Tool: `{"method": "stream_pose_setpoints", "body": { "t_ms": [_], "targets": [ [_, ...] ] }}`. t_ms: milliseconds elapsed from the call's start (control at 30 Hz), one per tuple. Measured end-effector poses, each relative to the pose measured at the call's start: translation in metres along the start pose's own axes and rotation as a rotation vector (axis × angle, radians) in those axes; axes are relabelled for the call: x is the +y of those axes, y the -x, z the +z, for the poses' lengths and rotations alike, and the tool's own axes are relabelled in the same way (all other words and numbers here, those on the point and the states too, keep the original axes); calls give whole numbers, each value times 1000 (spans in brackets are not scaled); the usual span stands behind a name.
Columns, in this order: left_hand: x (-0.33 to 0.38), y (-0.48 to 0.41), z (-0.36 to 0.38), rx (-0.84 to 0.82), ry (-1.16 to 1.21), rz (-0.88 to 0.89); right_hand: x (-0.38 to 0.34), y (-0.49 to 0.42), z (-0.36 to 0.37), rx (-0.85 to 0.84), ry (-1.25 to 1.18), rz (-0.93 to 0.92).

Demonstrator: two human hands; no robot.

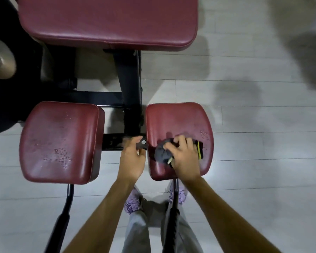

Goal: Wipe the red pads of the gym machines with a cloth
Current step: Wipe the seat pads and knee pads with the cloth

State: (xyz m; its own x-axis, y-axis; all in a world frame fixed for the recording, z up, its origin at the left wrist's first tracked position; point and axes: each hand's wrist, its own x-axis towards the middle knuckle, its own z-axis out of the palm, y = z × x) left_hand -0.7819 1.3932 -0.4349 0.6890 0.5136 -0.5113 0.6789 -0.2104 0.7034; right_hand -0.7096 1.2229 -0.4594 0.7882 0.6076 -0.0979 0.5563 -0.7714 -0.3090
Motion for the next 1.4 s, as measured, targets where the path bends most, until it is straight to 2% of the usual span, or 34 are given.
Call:
{"method": "stream_pose_setpoints", "body": {
  "t_ms": [133,200,300,433,533,633,767,867,967,1100,1200,1300,1400],
  "targets": [
    [5,-7,11,-64,-38,16,14,-98,-8,104,61,172],
    [8,-11,17,-92,-64,33,13,-113,-10,107,73,217],
    [13,-16,25,-50,-175,63,13,-68,-9,64,52,167],
    [19,-12,28,-28,-315,27,23,58,4,-41,-7,88],
    [19,-9,27,-19,-311,-44,41,81,9,-72,28,-80],
    [23,-10,29,14,-316,-59,54,19,0,-20,53,-207],
    [27,-12,34,50,-349,-102,52,-101,-16,24,56,17],
    [27,-12,33,56,-371,-119,46,-150,-25,-16,67,76],
    [30,-13,31,49,-369,-147,45,-118,-26,-36,45,87],
    [34,-11,31,54,-342,-168,53,12,-8,-66,-1,69],
    [33,-12,33,53,-348,-178,64,86,-1,-107,50,-38],
    [31,-13,34,53,-356,-177,79,74,-4,-92,84,-155],
    [29,-15,35,60,-356,-168,81,10,-10,-20,61,-105]
  ]
}}
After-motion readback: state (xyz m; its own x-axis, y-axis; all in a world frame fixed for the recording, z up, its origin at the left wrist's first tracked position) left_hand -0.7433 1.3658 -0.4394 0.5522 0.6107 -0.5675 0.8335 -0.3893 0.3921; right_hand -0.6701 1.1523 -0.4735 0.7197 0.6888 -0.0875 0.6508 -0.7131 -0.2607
